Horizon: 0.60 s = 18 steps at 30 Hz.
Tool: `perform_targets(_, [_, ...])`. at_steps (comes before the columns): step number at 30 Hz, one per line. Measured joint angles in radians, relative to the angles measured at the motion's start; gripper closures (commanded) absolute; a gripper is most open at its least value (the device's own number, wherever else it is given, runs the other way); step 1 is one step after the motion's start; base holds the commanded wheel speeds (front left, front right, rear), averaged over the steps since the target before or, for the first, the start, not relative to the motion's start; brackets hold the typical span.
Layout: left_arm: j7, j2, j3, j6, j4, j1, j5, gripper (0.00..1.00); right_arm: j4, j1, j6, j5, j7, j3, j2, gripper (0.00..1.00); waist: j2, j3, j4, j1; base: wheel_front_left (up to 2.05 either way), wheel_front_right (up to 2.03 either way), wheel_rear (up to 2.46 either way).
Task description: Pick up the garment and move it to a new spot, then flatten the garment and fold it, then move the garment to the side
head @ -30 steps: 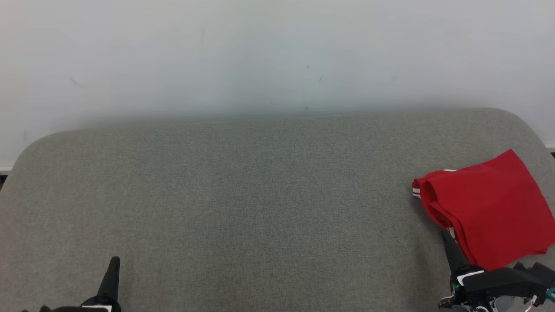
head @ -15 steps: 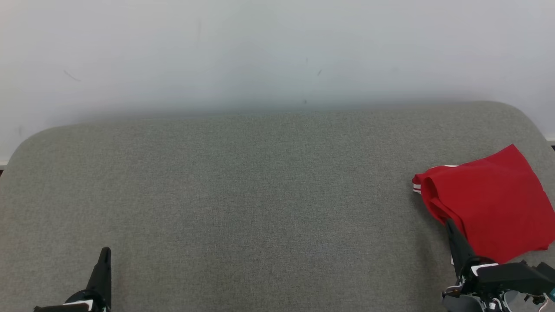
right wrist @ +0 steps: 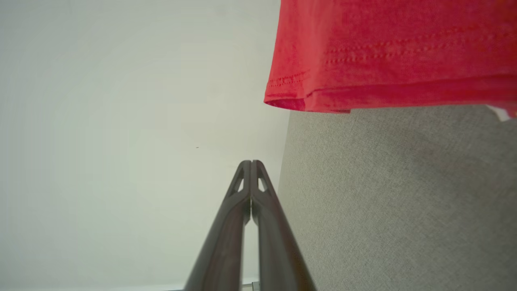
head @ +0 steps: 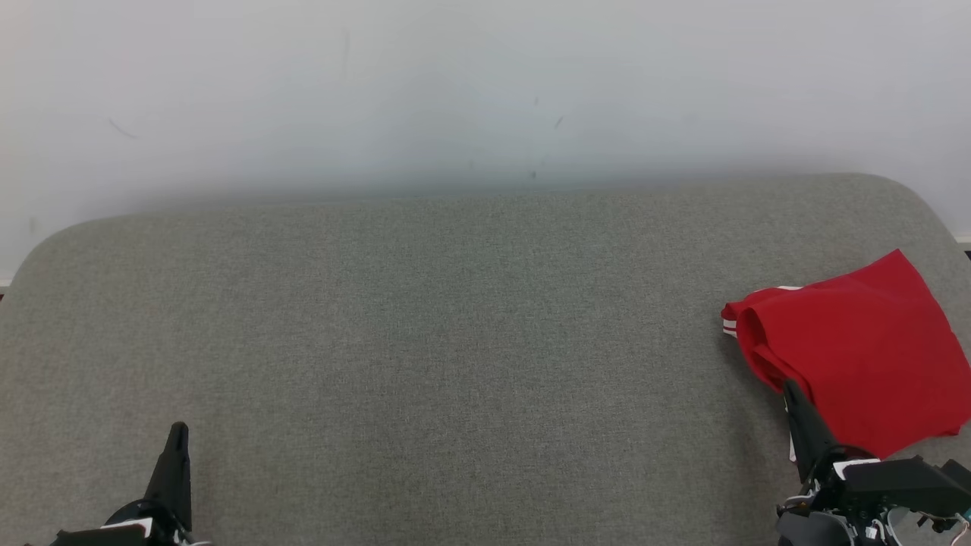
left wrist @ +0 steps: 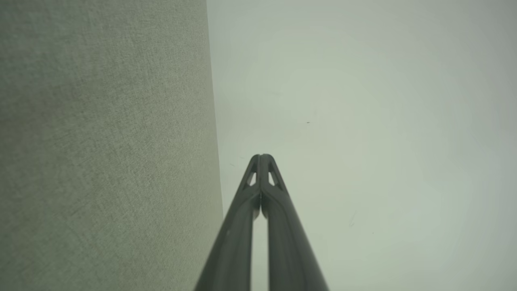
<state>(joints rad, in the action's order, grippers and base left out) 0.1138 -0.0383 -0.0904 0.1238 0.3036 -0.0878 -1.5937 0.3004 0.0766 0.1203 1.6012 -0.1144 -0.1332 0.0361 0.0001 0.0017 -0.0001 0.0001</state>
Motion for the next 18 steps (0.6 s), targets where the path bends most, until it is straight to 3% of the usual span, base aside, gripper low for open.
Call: perform_targets(18, [0.0, 0.0, 0.0, 0.0, 0.0, 0.0, 0.0, 1.0, -0.002, 0.0, 0.0, 0.0, 0.0, 0.0, 0.0, 1.0, 0.0, 0.0, 0.0, 0.0, 0.0, 0.0, 0.0])
